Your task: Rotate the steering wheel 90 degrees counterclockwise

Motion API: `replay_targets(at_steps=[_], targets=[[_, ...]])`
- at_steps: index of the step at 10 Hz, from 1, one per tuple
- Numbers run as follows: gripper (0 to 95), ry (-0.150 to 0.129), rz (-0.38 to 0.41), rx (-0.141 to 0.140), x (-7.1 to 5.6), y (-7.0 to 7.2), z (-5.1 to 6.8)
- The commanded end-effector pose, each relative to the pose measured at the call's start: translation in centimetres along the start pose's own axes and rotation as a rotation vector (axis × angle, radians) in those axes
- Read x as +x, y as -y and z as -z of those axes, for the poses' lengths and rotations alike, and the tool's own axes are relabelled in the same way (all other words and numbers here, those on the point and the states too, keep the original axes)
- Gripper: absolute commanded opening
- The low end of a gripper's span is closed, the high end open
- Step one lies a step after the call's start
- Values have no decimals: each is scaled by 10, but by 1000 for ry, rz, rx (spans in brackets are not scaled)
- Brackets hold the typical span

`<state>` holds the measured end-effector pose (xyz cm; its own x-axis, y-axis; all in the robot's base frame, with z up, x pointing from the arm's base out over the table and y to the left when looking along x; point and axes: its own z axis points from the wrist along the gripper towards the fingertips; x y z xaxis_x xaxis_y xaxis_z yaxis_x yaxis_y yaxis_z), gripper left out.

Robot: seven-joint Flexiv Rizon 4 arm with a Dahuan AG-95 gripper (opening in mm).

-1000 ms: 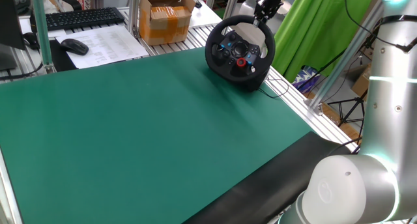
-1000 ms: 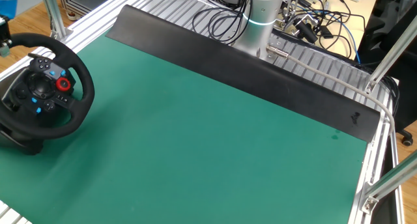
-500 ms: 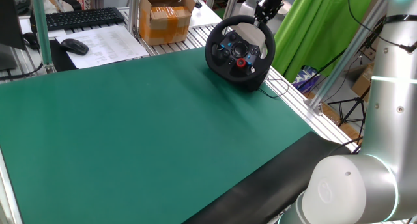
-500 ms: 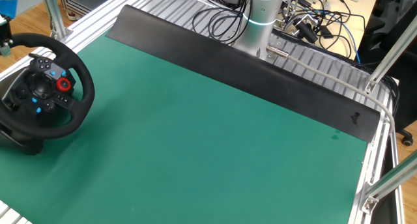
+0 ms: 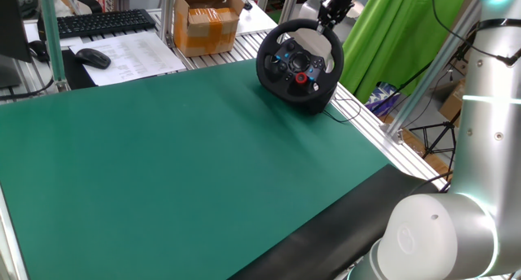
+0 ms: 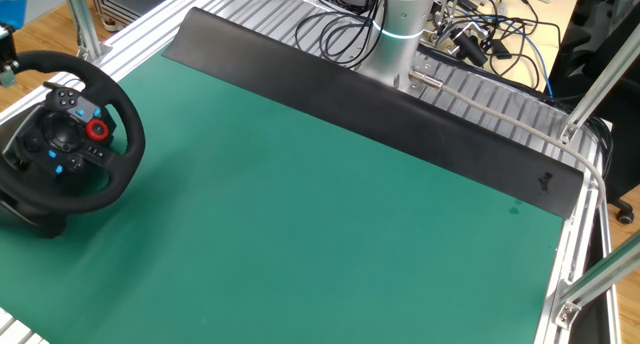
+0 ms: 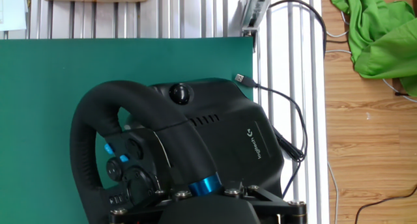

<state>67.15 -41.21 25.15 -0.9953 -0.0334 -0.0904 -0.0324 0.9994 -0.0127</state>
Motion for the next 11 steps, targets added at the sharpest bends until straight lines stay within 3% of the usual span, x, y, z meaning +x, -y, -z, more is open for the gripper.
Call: replay_targets(at_steps=[1,2,3,4,5,6,11], targets=[[0,1,-1,0,0,0,0],[0,1,-1,0,0,0,0],[0,0,-150,-28,-12,-25,1],[760,3,-151,-22,-12,-25,1],[760,2,-152,-18,-12,-24,2],[950,2,-156,-23,-12,-22,3],[950,-2,-173,-21,-8,-21,11]])
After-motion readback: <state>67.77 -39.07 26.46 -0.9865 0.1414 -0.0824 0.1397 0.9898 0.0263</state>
